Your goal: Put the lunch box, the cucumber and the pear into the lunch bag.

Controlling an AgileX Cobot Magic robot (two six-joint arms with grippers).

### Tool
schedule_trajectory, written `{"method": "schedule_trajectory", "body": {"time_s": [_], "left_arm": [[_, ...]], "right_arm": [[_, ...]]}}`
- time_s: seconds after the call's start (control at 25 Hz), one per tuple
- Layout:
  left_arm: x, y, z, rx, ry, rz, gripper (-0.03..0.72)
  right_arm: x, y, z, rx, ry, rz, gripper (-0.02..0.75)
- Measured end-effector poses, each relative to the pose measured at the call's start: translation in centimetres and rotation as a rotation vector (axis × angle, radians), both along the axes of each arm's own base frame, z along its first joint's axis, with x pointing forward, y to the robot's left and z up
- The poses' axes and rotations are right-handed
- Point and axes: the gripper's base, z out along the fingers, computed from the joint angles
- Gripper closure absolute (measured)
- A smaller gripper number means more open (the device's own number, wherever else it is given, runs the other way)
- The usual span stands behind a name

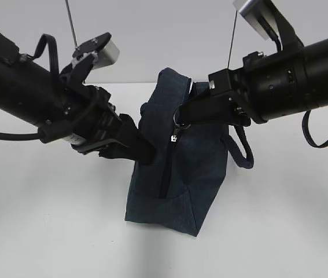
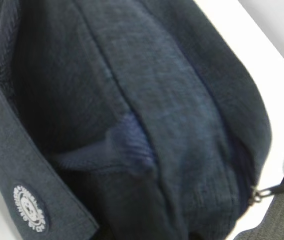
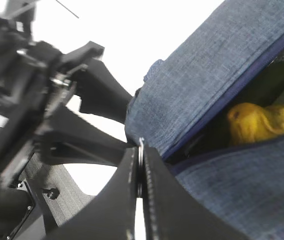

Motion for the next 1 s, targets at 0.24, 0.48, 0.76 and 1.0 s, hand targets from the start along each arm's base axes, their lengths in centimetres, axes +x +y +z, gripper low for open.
{"method": "schedule_trajectory", "body": {"time_s": [0.24,0.48,0.76,1.0], "left_arm": [[0.2,-0.79,-1.2,-0.005,0.042,0.006,0.448],[0.19,-0.96,-1.15,-0.015,0.042,0.013,0.675],[0.19,-0.91,-1.2,-0.006,0.036,0.007,0.697],[0.14,-0.81,-1.3,0.012,0.03,-0.008,0.697]], "right_arm": [[-0.02,0.0,-0.02,-0.003,0.0,0.003,0.732],[-0.02,-0.01,-0.03,-0.004,-0.001,0.004,0.732],[0.14,-0.09,-0.04,-0.011,-0.011,-0.014,0.732],[0.46,-0.03,0.59,-0.005,-0.033,-0.017,0.732]]}}
